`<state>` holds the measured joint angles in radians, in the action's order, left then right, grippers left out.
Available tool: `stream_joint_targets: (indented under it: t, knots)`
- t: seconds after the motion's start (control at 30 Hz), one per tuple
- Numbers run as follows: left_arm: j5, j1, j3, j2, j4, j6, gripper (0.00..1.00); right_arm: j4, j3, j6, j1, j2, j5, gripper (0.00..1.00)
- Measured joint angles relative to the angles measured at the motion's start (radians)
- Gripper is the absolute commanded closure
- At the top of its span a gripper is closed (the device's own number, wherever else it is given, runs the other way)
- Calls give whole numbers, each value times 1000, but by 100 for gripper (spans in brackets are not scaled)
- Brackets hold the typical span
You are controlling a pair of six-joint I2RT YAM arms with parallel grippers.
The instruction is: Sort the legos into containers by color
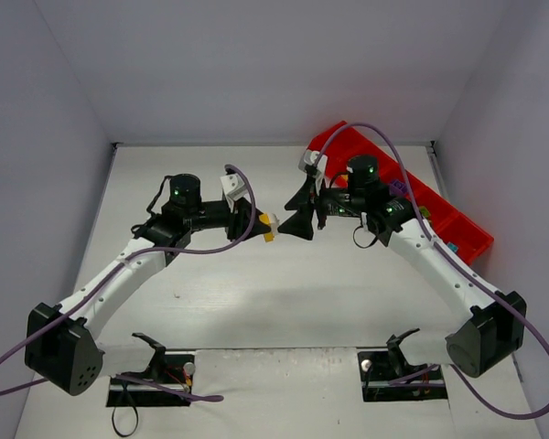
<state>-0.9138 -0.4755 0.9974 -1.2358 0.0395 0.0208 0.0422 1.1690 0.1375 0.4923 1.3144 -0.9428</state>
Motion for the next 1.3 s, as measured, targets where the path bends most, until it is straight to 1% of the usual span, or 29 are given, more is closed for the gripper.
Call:
stream_joint_targets:
  t: [0.37,0.47,0.57,0.67,0.7,0.77,0.8,0.87,0.9,0.93,0.97,1.07,1.2,1.3]
  knots:
    - [-71,0,0,42,-14,-45,83,48,2,26,47,9,-63,35]
    - [-91,0,0,51,-18,-48,83,52,3,31,58,17,-67,36]
    - [-110,0,0,54,-29,-51,83,54,10,39,67,31,-67,40]
    - [-121,0,0,54,-42,-61,83,55,21,47,77,47,-66,46]
    - [-126,0,0,54,-45,-65,84,55,24,48,80,51,-66,51]
    - [-133,0,1,54,-52,-71,84,55,31,52,87,61,-65,56]
    - [-133,0,2,54,-55,-75,84,56,32,52,90,64,-67,61]
    - [-138,1,2,54,-66,-81,84,56,32,62,92,68,-68,68]
    - [-140,3,2,54,-69,-83,84,58,32,67,92,69,-69,76]
    - [-140,4,2,54,-71,-87,85,59,32,71,92,70,-69,81]
    - [-140,4,2,53,-73,-91,86,61,32,74,92,70,-69,89]
    - [-141,5,3,53,-82,-103,87,66,32,87,92,70,-67,99]
    - [-154,13,3,52,-89,-122,88,75,26,102,83,63,-63,100]
    - [-169,28,3,44,-89,-134,89,82,2,106,42,39,-68,100]
